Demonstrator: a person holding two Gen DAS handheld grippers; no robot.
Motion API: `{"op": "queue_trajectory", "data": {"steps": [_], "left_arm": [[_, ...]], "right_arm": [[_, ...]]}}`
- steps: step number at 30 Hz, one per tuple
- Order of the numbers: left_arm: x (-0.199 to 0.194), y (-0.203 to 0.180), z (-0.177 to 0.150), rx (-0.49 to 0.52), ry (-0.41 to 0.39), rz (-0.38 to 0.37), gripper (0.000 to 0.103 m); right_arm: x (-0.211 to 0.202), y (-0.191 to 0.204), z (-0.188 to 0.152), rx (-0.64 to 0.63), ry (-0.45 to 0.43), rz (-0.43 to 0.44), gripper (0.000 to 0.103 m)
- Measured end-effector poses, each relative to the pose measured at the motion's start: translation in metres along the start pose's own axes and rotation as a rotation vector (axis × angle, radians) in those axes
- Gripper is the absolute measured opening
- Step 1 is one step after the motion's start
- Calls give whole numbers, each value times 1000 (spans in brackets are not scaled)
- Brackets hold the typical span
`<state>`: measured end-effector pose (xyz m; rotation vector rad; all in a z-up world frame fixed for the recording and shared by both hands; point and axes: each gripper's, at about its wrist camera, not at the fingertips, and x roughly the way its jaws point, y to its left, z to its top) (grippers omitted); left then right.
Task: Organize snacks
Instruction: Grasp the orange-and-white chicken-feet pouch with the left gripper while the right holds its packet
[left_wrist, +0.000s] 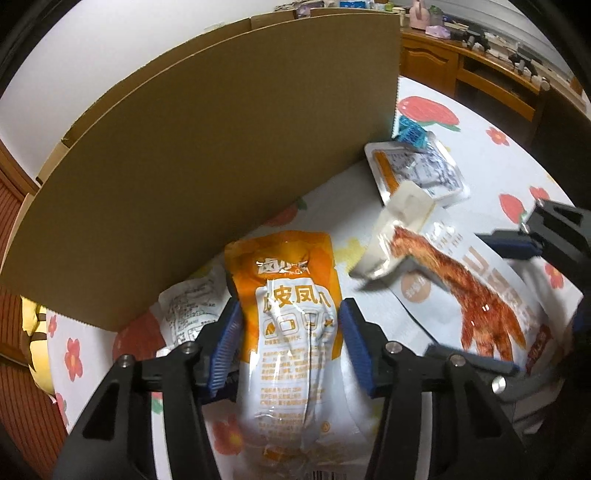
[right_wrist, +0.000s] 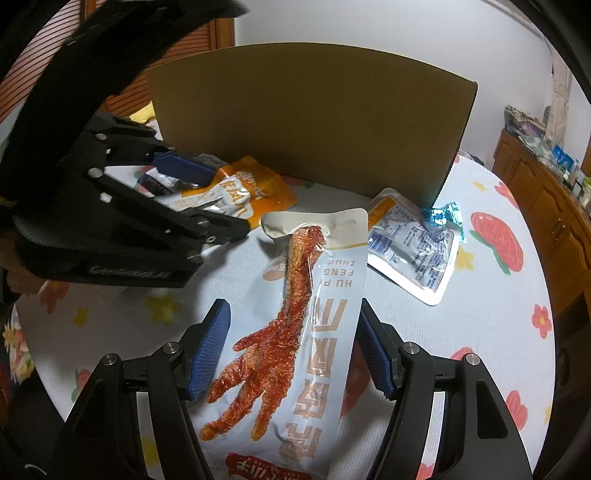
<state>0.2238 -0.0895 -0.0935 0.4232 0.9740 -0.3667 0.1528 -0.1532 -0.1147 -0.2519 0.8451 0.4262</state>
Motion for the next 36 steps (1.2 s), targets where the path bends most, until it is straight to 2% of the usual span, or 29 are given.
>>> {"op": "queue_trajectory", "data": {"steps": [7, 12, 26, 30, 33, 36], "left_arm": [[-16, -5, -19, -16, -43, -23, 51], [-24, -1, -28, -62, -91, -14, 51], [-63, 27, -60, -216, -247, -52, 51], [-69, 23, -55, -240, -284, -51, 50], [-74, 25, -56, -258, -313, -64, 45], [-68, 24, -55, -257, -298, -63, 45]], "right_arm": [[0, 0, 0, 0, 0, 0, 70], [0, 0, 0, 0, 0, 1, 70], [0, 0, 0, 1, 1, 1, 70], [0, 0, 1, 5, 7, 10, 70], [1, 0, 3, 2, 13, 12, 70], [1, 0, 4, -1, 16, 8, 69]]}}
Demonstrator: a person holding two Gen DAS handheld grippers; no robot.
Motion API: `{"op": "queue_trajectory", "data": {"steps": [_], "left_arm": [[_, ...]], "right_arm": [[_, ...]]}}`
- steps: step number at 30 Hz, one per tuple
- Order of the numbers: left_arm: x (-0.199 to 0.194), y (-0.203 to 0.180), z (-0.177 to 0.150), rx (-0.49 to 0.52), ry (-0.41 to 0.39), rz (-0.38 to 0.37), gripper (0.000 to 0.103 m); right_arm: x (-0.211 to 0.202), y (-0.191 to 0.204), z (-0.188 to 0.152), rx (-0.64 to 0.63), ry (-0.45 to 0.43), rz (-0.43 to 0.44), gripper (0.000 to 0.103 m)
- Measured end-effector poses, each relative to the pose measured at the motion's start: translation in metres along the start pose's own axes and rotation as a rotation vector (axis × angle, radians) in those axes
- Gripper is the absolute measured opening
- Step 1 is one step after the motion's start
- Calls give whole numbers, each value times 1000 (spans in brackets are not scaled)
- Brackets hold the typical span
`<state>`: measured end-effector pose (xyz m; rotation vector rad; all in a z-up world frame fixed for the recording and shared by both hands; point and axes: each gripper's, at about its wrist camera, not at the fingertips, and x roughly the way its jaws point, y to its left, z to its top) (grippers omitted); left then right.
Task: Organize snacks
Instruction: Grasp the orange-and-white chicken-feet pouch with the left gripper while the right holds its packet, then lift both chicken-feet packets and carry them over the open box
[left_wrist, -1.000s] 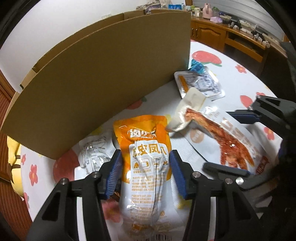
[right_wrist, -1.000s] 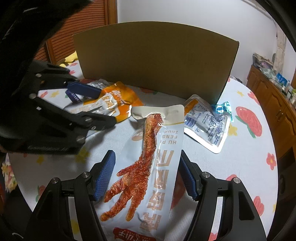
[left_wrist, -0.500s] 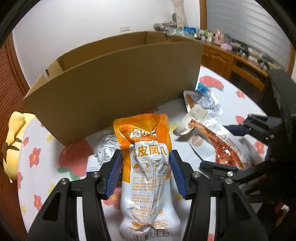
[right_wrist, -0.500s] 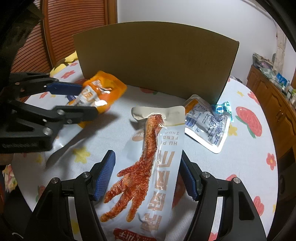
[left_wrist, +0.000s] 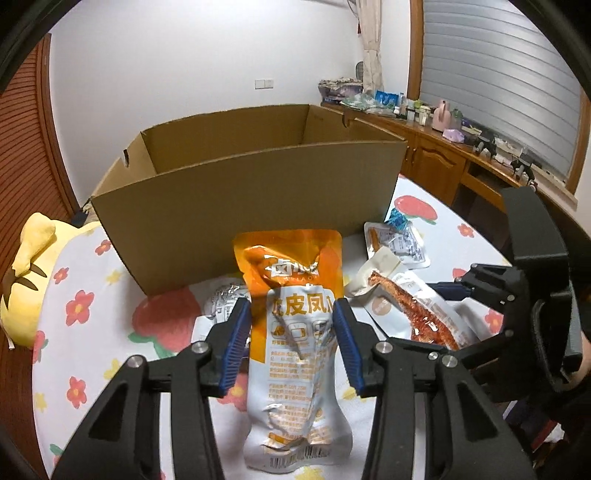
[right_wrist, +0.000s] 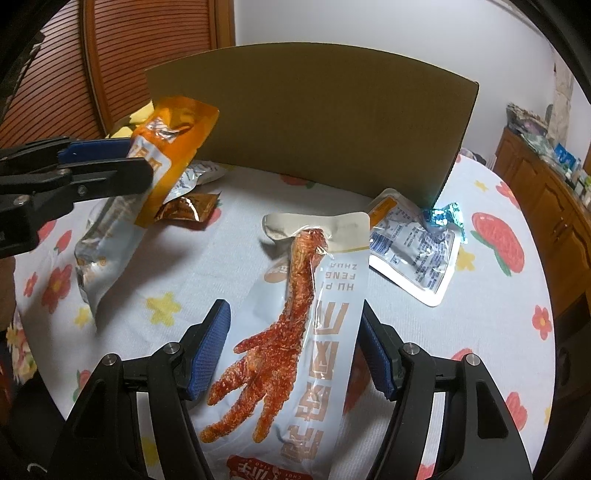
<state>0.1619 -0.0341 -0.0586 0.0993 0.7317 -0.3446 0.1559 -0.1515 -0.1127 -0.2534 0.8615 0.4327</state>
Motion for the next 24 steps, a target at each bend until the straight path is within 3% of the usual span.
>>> {"op": "queue_trajectory", "data": {"steps": [7, 14, 18, 21, 23, 24], "left_arm": [[30, 4, -8, -11, 111, -3, 44], [35, -9, -11, 62, 152, 22, 46], [48, -20, -10, 137, 203, 63, 60], [57, -28, -11, 195, 224, 92, 63], [58, -27, -9, 192, 222, 86, 62], [59, -24, -9, 181, 226, 75, 57]], "right_arm": [[1, 1, 2, -8, 1, 1, 67], [1, 1, 1, -8, -1, 3, 66], [1, 1, 0, -5, -1, 5, 66], [0, 1, 0, -5, -2, 6, 67], [0, 1, 0, -4, -2, 8, 67], [0, 1, 0, -5, -2, 9, 67]]}}
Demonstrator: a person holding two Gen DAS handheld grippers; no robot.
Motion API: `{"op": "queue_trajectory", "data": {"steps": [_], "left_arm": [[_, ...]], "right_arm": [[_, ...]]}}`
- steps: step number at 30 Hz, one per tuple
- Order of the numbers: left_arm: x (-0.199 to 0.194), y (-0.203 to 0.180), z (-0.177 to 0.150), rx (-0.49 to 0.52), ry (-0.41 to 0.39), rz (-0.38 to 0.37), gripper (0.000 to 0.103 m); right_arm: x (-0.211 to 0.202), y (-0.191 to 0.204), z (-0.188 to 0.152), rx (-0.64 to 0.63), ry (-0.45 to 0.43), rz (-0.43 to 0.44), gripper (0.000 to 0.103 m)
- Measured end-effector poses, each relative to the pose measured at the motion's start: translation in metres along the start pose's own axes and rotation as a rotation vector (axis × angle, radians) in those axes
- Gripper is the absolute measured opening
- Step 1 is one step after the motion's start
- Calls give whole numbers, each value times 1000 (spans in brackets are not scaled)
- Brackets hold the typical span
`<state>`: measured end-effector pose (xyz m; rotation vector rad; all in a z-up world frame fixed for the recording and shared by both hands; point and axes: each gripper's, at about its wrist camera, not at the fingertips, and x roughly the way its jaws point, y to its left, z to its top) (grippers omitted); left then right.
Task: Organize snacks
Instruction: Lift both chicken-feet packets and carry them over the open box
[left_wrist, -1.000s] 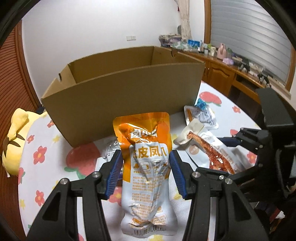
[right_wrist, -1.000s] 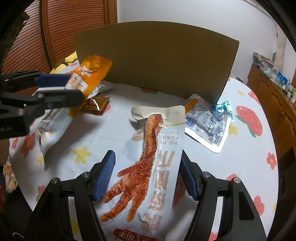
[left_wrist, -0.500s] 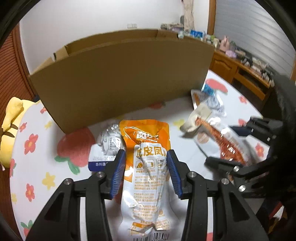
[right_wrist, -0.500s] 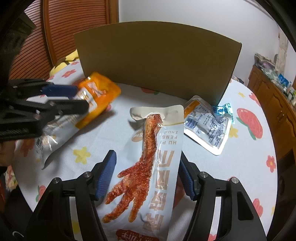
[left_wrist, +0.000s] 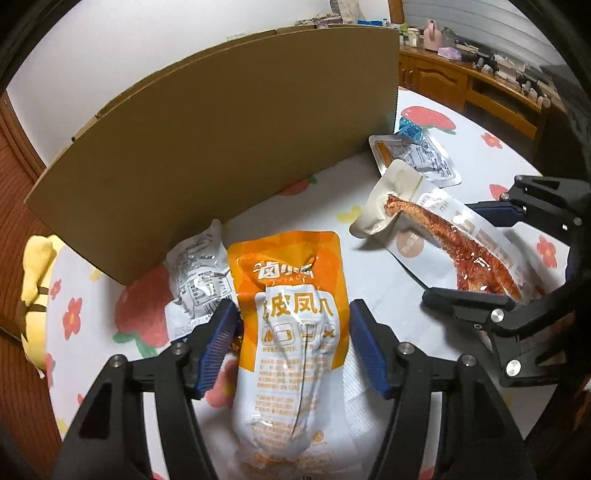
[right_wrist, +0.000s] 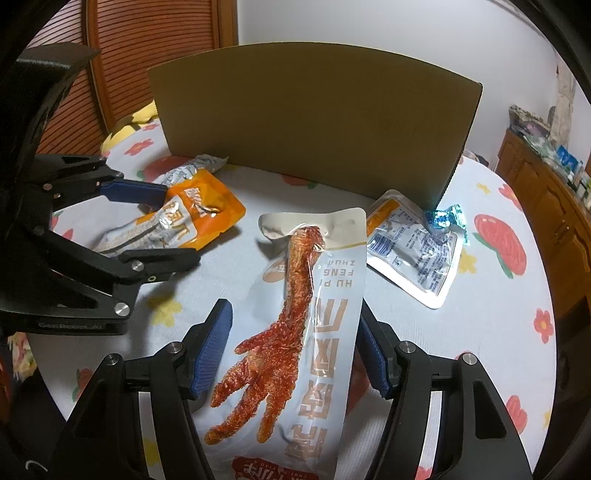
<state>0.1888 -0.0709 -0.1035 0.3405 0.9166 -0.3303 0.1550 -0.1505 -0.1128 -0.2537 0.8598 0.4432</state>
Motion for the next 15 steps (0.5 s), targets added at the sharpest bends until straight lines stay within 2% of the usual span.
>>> {"op": "queue_trajectory", "data": {"steps": [2, 3, 4, 6, 9, 11, 15], "left_arm": [[0, 2, -1, -5, -1, -3, 55], [0, 2, -1, -7, -4, 1, 49], [-1, 3, -2, -9, -10, 11, 47], [-3, 5, -6, -21, -20, 1, 47], [-13, 9, -12, -53, -51, -19, 46], [-19, 10, -15, -71, -75, -27, 47], [-38, 15, -18, -107, -134, -50, 47]], "right_arm": [[0, 0, 0, 1, 0, 2, 67], [0, 0, 0, 1, 0, 2, 67], [0, -1, 0, 1, 0, 2, 67], [0, 0, 0, 1, -1, 3, 65], [-2, 1, -1, -4, -5, 11, 58], [-3, 2, -1, -11, -7, 23, 48], [-5, 5, -2, -8, -7, 23, 47]]}}
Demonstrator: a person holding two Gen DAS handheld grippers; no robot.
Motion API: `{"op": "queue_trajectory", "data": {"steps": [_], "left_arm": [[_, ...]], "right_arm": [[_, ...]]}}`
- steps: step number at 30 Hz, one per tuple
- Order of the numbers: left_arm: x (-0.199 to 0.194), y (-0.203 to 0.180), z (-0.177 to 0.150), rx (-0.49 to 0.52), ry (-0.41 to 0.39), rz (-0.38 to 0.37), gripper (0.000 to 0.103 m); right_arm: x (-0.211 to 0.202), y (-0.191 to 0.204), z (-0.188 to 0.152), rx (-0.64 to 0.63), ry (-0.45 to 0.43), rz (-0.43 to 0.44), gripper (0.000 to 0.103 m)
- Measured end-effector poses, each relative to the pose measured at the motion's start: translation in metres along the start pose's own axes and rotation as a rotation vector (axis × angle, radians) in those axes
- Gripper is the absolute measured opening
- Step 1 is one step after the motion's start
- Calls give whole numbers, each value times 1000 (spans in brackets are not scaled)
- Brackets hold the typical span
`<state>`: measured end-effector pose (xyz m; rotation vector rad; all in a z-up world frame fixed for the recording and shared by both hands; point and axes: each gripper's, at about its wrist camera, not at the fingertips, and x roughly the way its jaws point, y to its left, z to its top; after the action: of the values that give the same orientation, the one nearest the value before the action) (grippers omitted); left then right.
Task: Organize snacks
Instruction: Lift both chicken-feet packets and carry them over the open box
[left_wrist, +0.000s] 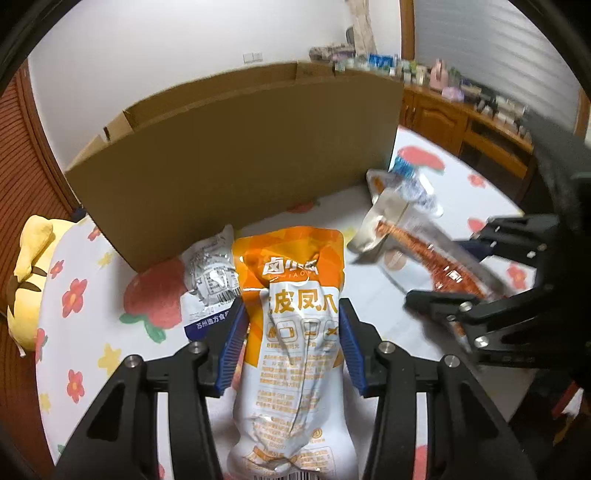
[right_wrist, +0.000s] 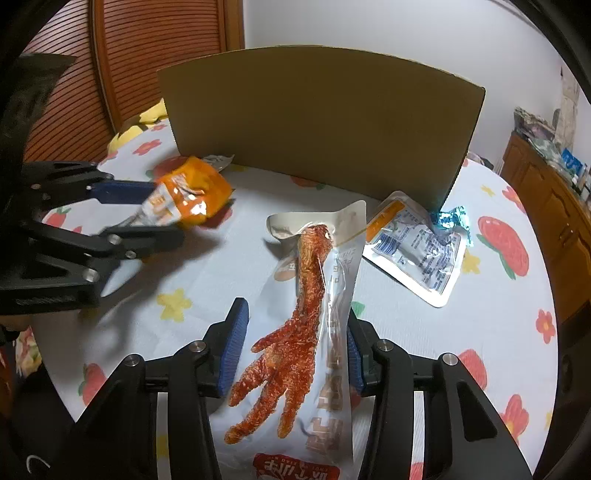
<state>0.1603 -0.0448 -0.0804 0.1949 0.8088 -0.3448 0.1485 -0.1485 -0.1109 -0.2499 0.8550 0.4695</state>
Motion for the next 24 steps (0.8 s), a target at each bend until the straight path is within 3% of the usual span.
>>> {"op": "queue_trajectory", "data": {"steps": [3, 5, 7, 10, 15, 24], "left_arm": [[-11, 0, 4, -10, -34, -6, 47], [-14, 0, 9, -17, -50, -8, 47], [-19, 0, 13, -17, -67, -9, 47], [-21, 2, 15, -26, -77, -6, 47], [-24, 5, 15, -43, -90, -2, 47], [-51, 14, 30, -60, -171, -2, 47]], "right_arm": [[-3, -2, 1, 16, -7, 18, 46], [-11, -4, 3, 24, -39, 6, 18], [-21, -9, 10, 53, -57, 49, 13], [-20, -4, 13, 10, -43, 16, 13], [-21, -2, 14, 14, -47, 33, 12], [-44, 0, 21, -17, -106, 21, 10]]}}
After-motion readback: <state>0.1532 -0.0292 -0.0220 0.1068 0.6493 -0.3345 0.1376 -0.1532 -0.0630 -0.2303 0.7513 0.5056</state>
